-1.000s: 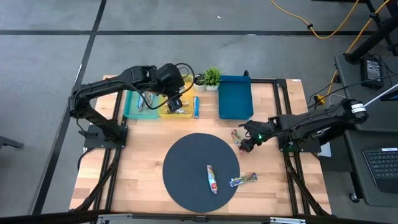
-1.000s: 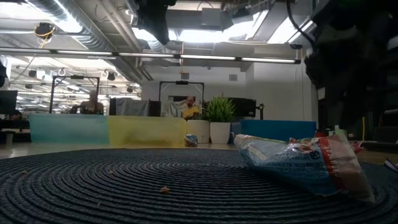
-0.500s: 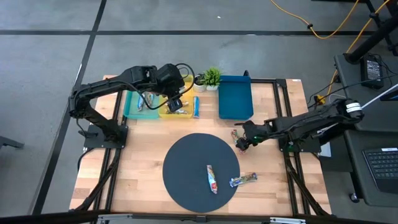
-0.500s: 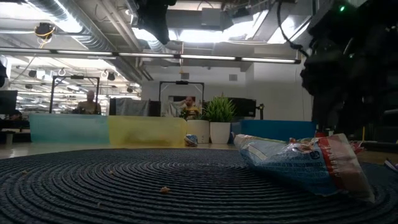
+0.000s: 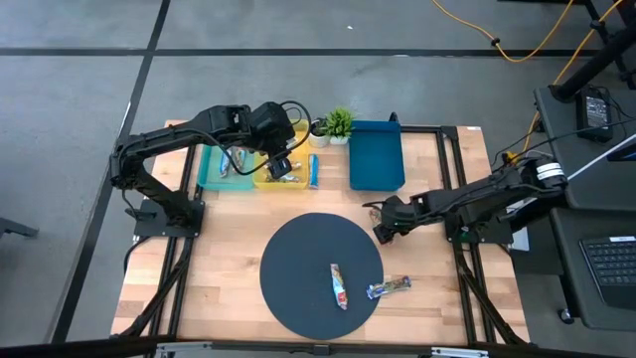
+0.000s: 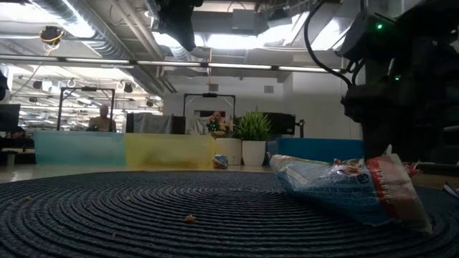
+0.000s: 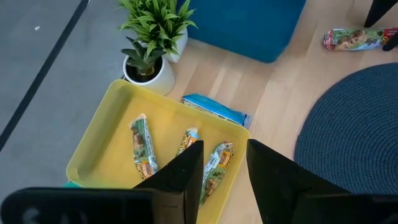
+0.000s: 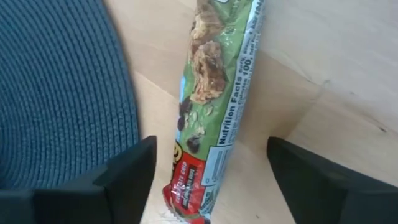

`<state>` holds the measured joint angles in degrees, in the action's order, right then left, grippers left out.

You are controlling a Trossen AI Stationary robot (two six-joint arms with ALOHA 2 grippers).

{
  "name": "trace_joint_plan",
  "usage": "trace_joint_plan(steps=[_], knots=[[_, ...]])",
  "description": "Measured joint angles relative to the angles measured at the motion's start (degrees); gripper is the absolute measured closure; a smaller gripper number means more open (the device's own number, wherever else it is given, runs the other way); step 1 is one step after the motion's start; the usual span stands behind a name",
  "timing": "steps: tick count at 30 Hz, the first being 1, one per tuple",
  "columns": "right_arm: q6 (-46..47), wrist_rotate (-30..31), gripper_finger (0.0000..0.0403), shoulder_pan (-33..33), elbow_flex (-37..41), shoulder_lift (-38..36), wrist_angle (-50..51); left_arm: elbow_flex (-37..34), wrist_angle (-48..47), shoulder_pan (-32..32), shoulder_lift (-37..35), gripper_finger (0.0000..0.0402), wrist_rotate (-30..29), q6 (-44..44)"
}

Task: Pick and place Granola Bars by type
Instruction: Put the red granola bar into the green bin

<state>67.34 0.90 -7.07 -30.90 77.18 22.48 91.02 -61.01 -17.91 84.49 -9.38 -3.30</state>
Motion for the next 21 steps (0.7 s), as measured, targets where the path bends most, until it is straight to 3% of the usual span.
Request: trace_joint_plan(steps=[13, 21], knots=[[-0.6, 0.6, 0.0268, 0.1, -0.3, 0.1, 1.5, 0.0, 0.0, 0.0, 0.0, 0.0288, 0.0, 0.0], [-2.8, -1.8, 0.0324, 0.1, -0.3, 0.0, 1.2, 0.0, 0.0, 0.0, 0.0, 0.0288, 0.0, 0.0]])
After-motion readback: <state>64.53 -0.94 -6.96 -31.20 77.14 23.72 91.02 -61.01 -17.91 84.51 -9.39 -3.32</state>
